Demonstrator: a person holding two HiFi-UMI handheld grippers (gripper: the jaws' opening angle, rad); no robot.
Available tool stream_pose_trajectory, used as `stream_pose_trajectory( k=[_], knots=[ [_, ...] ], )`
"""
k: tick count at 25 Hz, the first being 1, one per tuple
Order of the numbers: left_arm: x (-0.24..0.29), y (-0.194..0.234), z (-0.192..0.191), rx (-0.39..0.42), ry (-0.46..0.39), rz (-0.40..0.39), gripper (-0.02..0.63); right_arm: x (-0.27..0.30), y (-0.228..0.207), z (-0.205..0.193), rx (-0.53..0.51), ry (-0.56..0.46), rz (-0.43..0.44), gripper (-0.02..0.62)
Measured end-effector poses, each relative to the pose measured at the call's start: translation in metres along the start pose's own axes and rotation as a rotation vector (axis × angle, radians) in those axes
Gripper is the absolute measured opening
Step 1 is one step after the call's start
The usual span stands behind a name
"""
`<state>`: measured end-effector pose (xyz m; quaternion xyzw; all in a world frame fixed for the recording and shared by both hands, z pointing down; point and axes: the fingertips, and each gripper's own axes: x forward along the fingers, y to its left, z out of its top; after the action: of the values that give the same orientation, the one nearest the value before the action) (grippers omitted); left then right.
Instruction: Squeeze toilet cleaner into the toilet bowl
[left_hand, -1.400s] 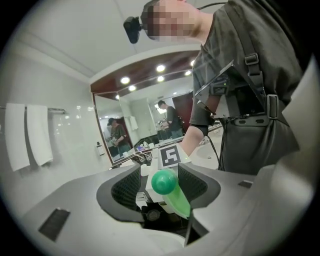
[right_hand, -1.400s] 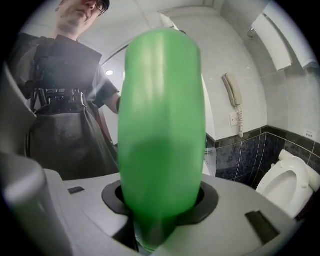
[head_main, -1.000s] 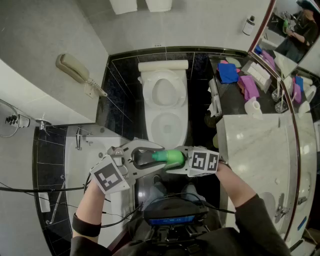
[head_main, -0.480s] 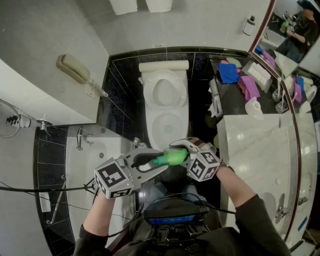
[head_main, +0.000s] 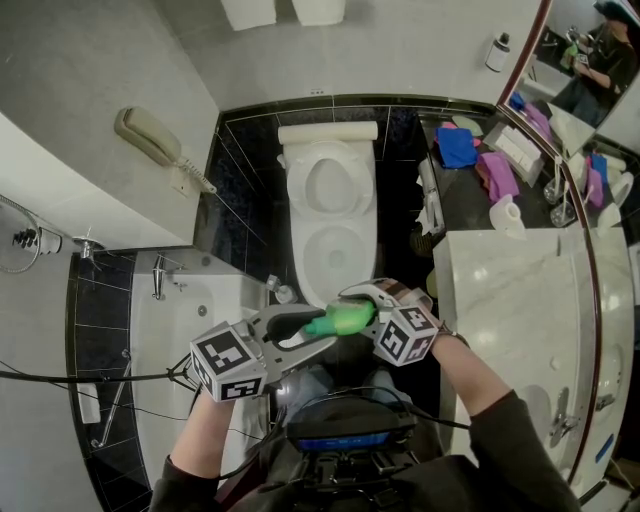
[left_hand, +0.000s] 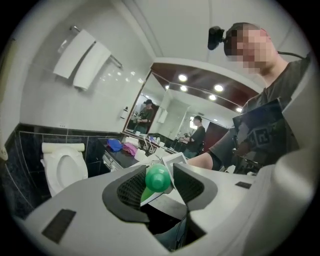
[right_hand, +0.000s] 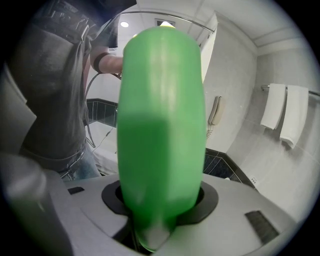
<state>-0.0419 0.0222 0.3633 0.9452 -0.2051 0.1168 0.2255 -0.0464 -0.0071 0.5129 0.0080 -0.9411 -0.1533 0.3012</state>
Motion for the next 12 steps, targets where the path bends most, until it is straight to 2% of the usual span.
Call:
stream_pose_trajectory(
  k=[3,6,9,12],
  knots=[
    [0.004,-0.012,0.001,0.090,0.018,-0.029,0.290,0.000,0.004,0.001,0.008,0.002,0.024,0.189],
    [0.006,-0.028,0.016,0.224,0.031,-0.033,0.322,0.001,0.015,0.005,0.057,-0.017,0.091,0.189],
    [0.000,-0.031,0.025,0.465,0.024,-0.022,0.322,-0.003,0.029,0.019,0.183,-0.085,0.219,0.189],
    [-0.010,-0.027,0.036,0.625,-0.019,-0.017,0.321,-0.011,0.040,0.040,0.315,-0.168,0.350,0.189]
  ],
)
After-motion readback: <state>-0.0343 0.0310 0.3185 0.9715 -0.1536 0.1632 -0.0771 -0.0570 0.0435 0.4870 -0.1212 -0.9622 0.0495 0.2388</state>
